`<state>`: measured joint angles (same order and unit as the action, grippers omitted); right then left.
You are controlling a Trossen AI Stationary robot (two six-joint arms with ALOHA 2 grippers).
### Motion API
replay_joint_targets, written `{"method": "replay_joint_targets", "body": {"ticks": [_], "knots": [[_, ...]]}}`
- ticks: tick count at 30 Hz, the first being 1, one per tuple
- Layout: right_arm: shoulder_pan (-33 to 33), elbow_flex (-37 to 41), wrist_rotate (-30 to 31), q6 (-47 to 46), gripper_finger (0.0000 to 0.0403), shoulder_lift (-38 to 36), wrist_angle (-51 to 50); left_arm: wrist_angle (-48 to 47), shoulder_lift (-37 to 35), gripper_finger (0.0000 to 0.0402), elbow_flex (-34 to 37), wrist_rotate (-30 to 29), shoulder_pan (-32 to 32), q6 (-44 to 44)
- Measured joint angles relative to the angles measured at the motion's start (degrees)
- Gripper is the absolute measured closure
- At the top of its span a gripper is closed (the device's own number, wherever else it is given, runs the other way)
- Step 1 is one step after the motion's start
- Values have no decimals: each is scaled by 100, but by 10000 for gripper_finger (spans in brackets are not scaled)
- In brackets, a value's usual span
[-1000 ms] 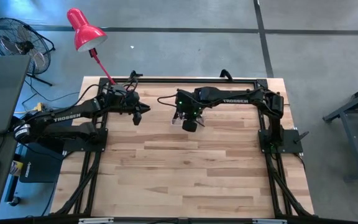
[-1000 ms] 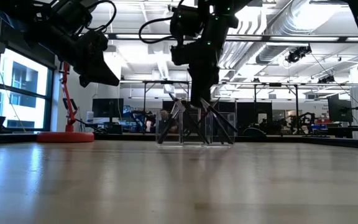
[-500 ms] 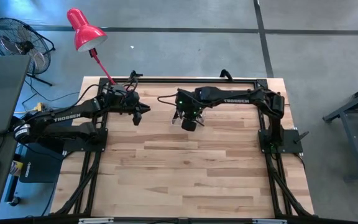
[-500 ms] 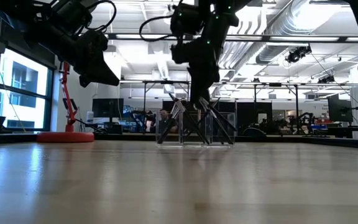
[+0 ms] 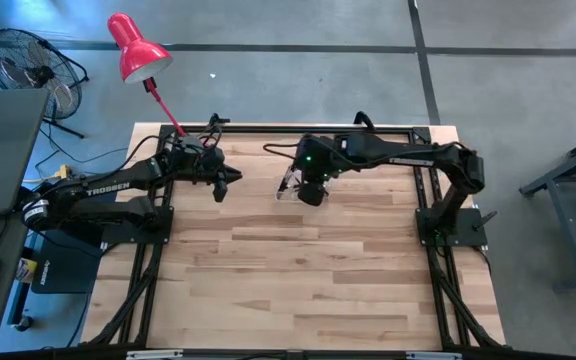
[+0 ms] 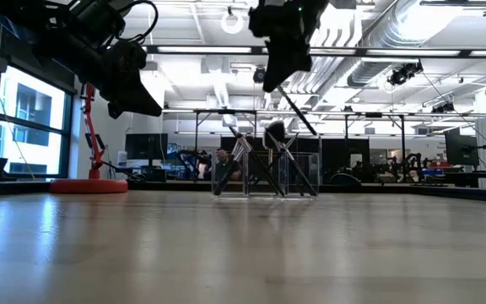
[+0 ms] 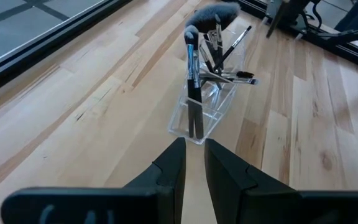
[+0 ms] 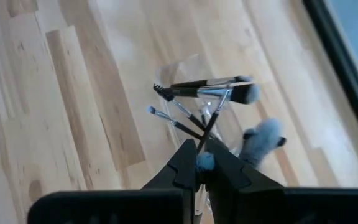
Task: Pick & Place Makeup Supplies
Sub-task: Put the makeup brush into the transparent organizer
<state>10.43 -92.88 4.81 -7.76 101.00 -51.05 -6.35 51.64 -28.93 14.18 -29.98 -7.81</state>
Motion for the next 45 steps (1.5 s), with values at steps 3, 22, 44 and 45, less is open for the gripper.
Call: {"method": "replay_joint_targets", "body": {"ticks": [3, 22, 44, 45], "knots": [[-54, 131, 231, -120, 389, -207, 97, 0, 0, 344, -1, 71, 0, 0], [-101, 5532, 589, -1413, 390, -2845, 8319, -70, 0, 344, 0, 130, 0, 53], [35, 3974, 616, -401, 373, -122, 8271, -114, 0, 344, 0, 113, 0, 46], [37, 3974, 619, -400, 370, -122, 8211, -116, 0, 344, 0, 113, 0, 46]]}}
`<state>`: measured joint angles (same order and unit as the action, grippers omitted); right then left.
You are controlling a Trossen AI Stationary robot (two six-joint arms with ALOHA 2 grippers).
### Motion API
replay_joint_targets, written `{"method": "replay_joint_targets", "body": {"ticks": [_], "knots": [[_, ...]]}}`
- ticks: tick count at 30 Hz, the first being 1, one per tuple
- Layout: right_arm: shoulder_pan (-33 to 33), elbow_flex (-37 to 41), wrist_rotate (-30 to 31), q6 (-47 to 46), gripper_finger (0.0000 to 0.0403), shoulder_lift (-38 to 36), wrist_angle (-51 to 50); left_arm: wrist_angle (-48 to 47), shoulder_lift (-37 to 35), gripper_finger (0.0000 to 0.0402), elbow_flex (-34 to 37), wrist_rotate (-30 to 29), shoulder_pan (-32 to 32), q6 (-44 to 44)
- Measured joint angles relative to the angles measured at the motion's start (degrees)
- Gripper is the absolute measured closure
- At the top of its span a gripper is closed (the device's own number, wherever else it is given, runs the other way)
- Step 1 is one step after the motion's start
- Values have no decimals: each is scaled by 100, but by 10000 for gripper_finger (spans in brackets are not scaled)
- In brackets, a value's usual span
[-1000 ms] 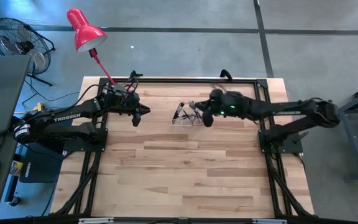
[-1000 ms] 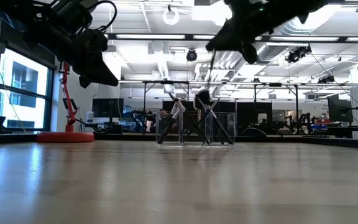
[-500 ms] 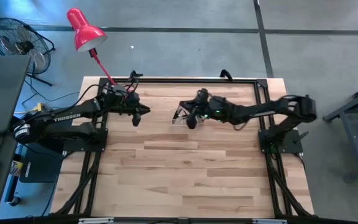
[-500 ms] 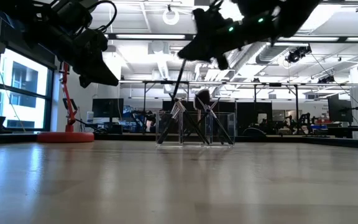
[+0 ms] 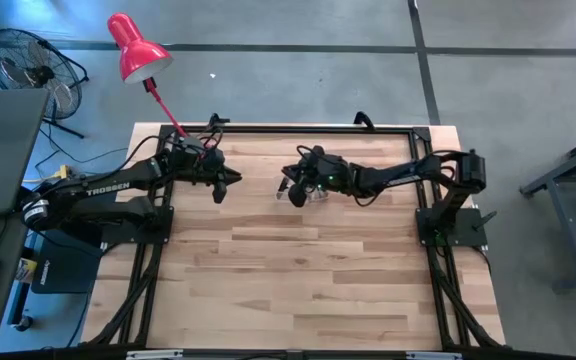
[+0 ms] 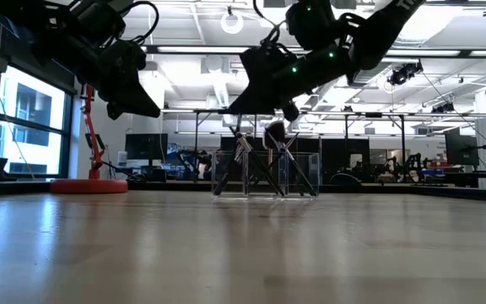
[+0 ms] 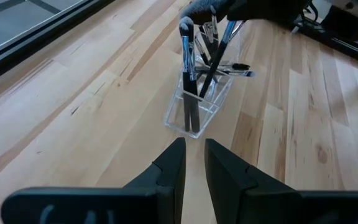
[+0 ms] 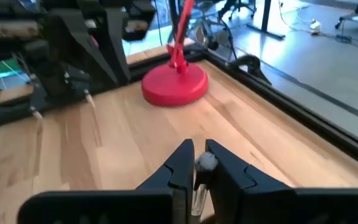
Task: Pick & Place Makeup Supplies
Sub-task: Put the makeup brush into the transparent organizer, then return to Home Position
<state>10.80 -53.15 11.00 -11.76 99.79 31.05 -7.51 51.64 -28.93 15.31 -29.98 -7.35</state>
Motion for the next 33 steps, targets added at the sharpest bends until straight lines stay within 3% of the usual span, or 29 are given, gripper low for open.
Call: {"method": "replay_joint_targets", "body": {"ticks": [14, 22, 29, 33], "knots": [[10, 0, -91, -150, 299, -89, -291, 55, -2, 344, -1, -202, 0, 0], [10, 0, 167, 692, 259, -965, -1141, 60, -1, 344, 0, -363, 0, -64], [5, 0, 356, 755, 267, -1994, -2270, 677, -2, 344, -2, 387, 40, -79], [-45, 234, -24, 992, 290, -2518, -2616, 1001, -22, 344, -2, 327, 382, -173]]}}
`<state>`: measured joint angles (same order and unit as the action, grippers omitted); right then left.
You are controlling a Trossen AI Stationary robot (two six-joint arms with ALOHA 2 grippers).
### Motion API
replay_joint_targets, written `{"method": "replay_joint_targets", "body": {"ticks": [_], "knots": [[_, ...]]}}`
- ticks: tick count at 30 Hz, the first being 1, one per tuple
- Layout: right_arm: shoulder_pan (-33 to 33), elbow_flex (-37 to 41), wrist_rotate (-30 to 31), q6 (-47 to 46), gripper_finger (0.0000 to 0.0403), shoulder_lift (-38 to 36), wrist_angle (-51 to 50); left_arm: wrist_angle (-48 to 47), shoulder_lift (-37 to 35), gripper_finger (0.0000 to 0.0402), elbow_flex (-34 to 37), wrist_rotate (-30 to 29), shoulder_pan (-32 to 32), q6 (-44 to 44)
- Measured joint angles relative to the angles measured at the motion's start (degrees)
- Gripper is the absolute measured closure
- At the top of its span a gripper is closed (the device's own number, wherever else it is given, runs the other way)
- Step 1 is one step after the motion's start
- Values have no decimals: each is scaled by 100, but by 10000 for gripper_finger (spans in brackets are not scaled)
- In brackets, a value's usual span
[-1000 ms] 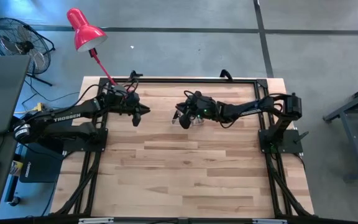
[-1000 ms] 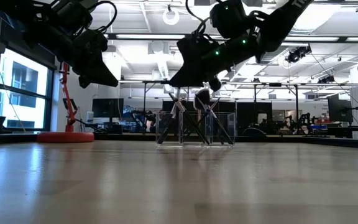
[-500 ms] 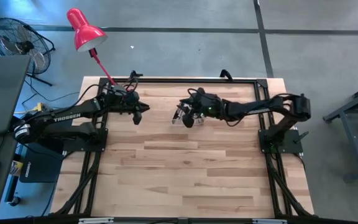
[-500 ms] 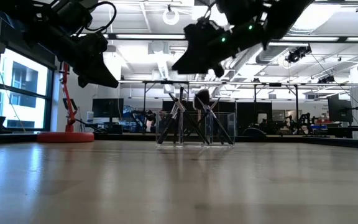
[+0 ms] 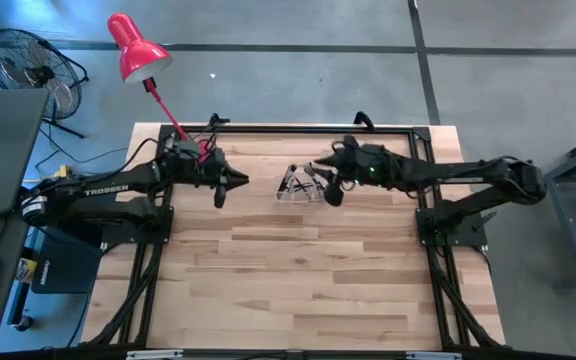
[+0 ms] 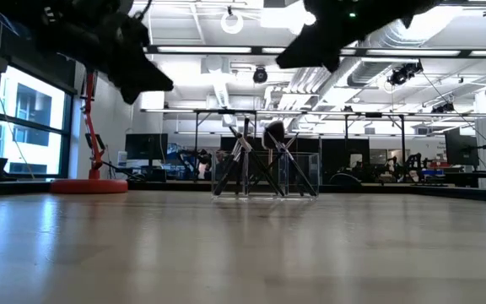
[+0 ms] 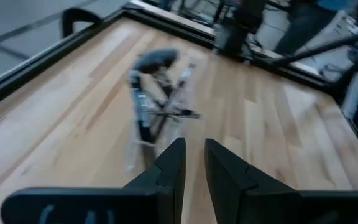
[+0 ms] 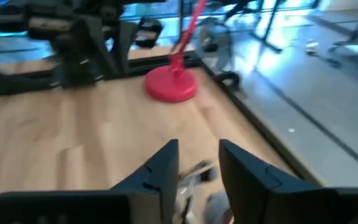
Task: Pick & Place Makeup Supplies
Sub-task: Return to Home Position
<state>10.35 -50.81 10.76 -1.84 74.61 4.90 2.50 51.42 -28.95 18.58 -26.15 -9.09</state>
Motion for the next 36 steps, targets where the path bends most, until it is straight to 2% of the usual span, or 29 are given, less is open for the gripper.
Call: {"method": "replay_joint_targets", "body": {"ticks": [3, 8, 12, 15, 18, 22, 25, 29, 36], "knots": [[-106, 448, -222, -168, 325, -372, -41, 20, -134, 344, 0, -306, 464, 181], [-349, 1441, -381, -602, 395, -1057, 335, -43, -252, 362, 0, -1172, 1394, 507], [-512, 2146, -355, -1038, 383, -1539, 1121, -374, -505, 394, 0, -1449, 1913, 687], [-568, 2494, -254, -1277, 382, -1824, 1514, -594, -763, 397, 5, -1834, 2191, 493], [-603, 2638, -219, -1326, 397, -2002, 1610, -475, -1128, 400, 280, -2393, 2437, 372], [-603, 2571, -240, -1310, 397, -2048, 1622, -107, -1851, 399, 860, -2809, 2786, 156], [-601, 2524, -254, -1175, 400, -2048, 1631, 75, -2392, 400, 1389, -2864, 3000, 3], [-601, 2520, -256, -1128, 399, -2046, 1636, 792, -3070, 401, 2036, -2843, 3220, -17], [-600, 2520, -219, -1163, 400, -2035, 1634, 1112, -4272, 401, 2650, -2743, 3259, 191]]}}
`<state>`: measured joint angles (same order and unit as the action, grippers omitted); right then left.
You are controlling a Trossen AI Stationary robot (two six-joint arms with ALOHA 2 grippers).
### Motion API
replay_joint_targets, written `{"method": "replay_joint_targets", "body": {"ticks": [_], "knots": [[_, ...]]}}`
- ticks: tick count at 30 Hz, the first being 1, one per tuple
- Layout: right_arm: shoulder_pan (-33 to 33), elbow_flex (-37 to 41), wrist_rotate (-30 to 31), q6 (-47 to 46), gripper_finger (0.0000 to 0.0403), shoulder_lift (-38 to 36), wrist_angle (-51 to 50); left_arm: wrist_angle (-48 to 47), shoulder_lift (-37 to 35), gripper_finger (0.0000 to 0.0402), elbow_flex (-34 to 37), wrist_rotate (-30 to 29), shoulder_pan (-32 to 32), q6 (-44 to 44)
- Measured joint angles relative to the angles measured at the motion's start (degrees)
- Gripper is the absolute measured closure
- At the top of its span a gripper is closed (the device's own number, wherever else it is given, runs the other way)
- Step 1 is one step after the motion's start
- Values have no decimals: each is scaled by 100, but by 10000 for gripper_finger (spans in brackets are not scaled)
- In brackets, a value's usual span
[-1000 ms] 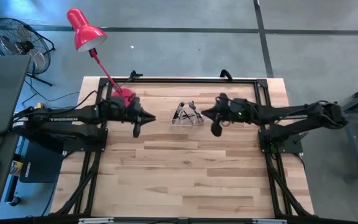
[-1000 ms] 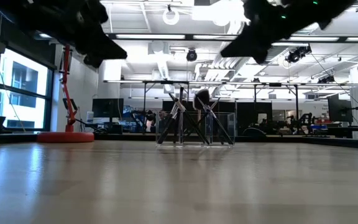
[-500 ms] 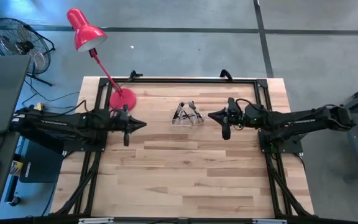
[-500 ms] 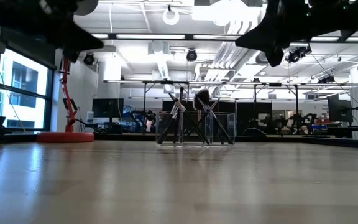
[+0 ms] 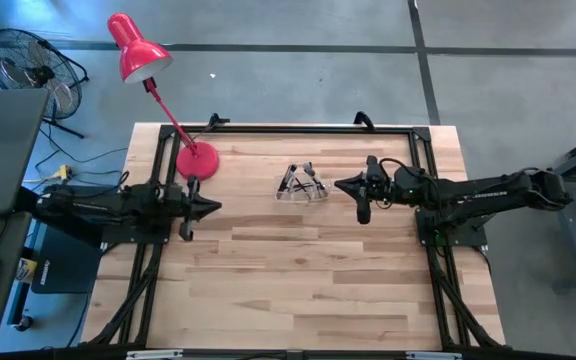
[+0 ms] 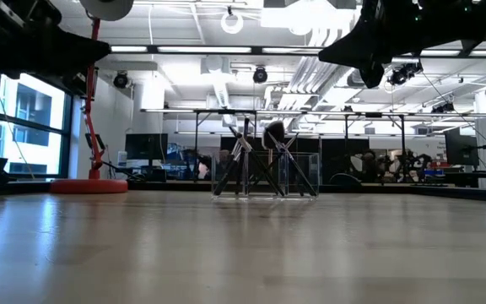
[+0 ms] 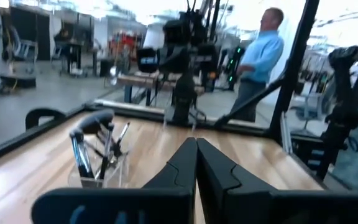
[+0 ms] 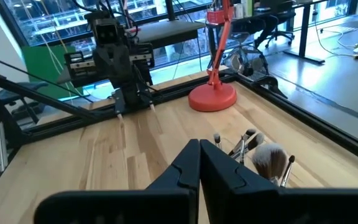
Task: Pick & Place Makeup Supplies
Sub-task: Return to Home Position
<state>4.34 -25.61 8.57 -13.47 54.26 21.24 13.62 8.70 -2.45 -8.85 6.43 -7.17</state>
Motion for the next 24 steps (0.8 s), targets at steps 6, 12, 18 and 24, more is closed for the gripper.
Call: {"method": "replay_joint_targets", "body": {"ticks": [6, 12, 18, 24], "knots": [[4, 0, -13, -14, 401, 0, -1, -758, -877, 401, 150, -157, -4, 90], [4, 0, -200, -57, 402, 0, -24, -1258, -838, 401, 68, -371, -4, 294], [4, 0, -284, -3, 402, 0, -44, -1326, -834, 402, 54, -363, -6, 393], [4, 0, -527, -3, 402, 0, -42, -1372, -834, 401, 67, 233, -4, 373]]}}
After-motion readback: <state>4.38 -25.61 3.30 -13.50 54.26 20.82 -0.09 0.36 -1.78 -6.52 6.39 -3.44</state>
